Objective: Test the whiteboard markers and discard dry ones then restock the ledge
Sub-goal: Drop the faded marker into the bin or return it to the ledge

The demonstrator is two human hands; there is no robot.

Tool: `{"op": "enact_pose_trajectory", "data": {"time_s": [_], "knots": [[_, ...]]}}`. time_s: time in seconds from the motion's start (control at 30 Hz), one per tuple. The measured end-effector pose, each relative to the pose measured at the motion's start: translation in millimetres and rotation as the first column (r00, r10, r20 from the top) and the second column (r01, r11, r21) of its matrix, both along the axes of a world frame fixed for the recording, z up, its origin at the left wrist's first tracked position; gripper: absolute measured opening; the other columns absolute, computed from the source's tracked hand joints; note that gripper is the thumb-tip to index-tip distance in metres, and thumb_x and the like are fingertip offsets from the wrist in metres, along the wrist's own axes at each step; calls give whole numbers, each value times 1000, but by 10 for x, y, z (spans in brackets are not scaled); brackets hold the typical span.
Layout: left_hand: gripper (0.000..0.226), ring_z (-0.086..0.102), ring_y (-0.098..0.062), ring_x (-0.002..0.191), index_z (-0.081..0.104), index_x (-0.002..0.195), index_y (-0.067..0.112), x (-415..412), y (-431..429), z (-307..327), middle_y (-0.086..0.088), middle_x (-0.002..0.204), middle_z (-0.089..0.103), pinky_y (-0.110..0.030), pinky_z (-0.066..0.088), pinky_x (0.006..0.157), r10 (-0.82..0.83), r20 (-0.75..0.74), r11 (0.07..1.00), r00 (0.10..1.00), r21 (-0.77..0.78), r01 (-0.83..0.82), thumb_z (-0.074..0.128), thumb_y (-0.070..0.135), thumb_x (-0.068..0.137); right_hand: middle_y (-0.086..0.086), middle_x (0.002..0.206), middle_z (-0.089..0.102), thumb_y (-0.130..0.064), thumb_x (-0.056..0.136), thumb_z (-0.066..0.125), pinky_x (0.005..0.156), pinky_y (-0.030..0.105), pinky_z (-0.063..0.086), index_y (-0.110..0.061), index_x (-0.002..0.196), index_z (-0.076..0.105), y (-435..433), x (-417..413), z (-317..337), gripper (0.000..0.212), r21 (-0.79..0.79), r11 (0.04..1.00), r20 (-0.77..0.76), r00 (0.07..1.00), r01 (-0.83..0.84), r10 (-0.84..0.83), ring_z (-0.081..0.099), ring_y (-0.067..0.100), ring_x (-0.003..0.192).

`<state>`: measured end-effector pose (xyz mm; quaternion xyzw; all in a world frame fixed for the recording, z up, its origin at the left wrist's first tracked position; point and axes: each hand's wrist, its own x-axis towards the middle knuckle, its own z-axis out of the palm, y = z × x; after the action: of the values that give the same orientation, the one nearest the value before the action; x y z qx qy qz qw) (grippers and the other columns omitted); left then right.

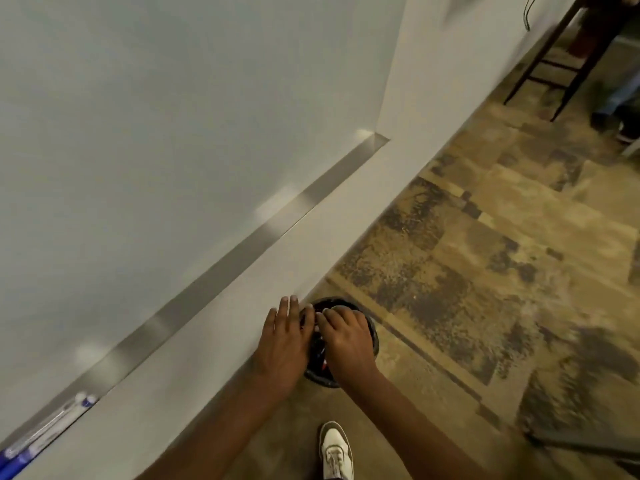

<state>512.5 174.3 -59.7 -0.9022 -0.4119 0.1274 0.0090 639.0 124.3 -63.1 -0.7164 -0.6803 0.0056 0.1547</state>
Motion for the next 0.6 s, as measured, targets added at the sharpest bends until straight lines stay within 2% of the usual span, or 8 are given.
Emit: {"op": "enact_pose_trajectory", "data": {"time_s": [0.1, 0.17, 0.23, 0.27, 0.33, 0.4, 0.5, 0.6], "knots": [[70, -2, -37, 145, -7, 151, 8, 261, 89, -635, -24, 157, -2, -45, 0, 117, -31, -93, 993, 995, -118, 20, 30, 41, 101, 6, 100, 71, -26, 71, 73, 81, 39, 52, -9, 103, 72, 46, 248, -573, 36, -121, 993, -9, 1000, 12, -13, 63, 28, 99], [63, 24, -39, 141, 21, 149, 6, 370, 181, -1005, -29, 150, 27, -48, 21, 114, -55, -93, 985, 994, -167, 38, 40, 35, 97, 6, 97, 71, -25, 63, 81, 77, 38, 53, -10, 102, 72, 72, 388, -934, 43, -192, 981, -24, 1000, -3, -2, 63, 28, 96], [52, 55, -40, 118, 57, 128, 2, 464, 244, -1359, -29, 122, 59, -49, 45, 96, -102, -119, 966, 988, -250, 69, 40, 29, 87, 6, 93, 71, -28, 64, 73, 73, 37, 52, -10, 100, 72, 79, 513, -1280, 41, -250, 968, -10, 1000, -2, 0, 64, 27, 90], [52, 61, -40, 109, 63, 121, 1, 476, 288, -1553, -29, 113, 64, -50, 50, 89, -98, -120, 962, 988, -266, 64, 38, 27, 84, 6, 91, 70, -29, 63, 73, 71, 36, 52, -10, 100, 72, 84, 565, -1444, 41, -282, 959, 1, 1000, 8, -9, 63, 27, 89], [48, 60, -42, 110, 61, 122, 0, 477, 403, -1848, -30, 114, 63, -51, 49, 90, -83, -128, 970, 988, -239, 51, 54, 25, 82, 6, 90, 70, -23, 59, 79, 69, 36, 50, -10, 100, 72, 104, 660, -1744, 44, -340, 939, 16, 999, 46, -43, 62, 28, 87], [68, 54, -44, 117, 56, 128, 0, 489, 476, -2105, -32, 123, 57, -52, 46, 94, -93, -105, 973, 990, -222, 68, 78, 28, 70, 6, 87, 70, -20, 57, 81, 67, 36, 49, -9, 99, 72, 151, 720, -2018, 45, -384, 919, 37, 996, 88, -80, 62, 28, 84], [84, 44, -46, 127, 49, 135, 1, 516, 522, -2304, -33, 134, 47, -54, 43, 98, -80, -77, 979, 994, -196, 64, 81, 34, 65, 8, 81, 70, -19, 58, 82, 64, 37, 49, -6, 95, 72, 313, 802, -2360, 41, -429, 889, 72, 987, 159, -141, 62, 31, 85], [92, 39, -46, 130, 43, 140, 4, 576, 581, -2492, -32, 139, 42, -55, 40, 100, -50, -69, 981, 996, -189, 36, 80, 38, 64, 14, 87, 69, -21, 59, 85, 67, 42, 50, -1, 97, 70, 509, 896, -2663, 45, -483, 852, 87, 980, 201, -181, 60, 37, 101]]}}
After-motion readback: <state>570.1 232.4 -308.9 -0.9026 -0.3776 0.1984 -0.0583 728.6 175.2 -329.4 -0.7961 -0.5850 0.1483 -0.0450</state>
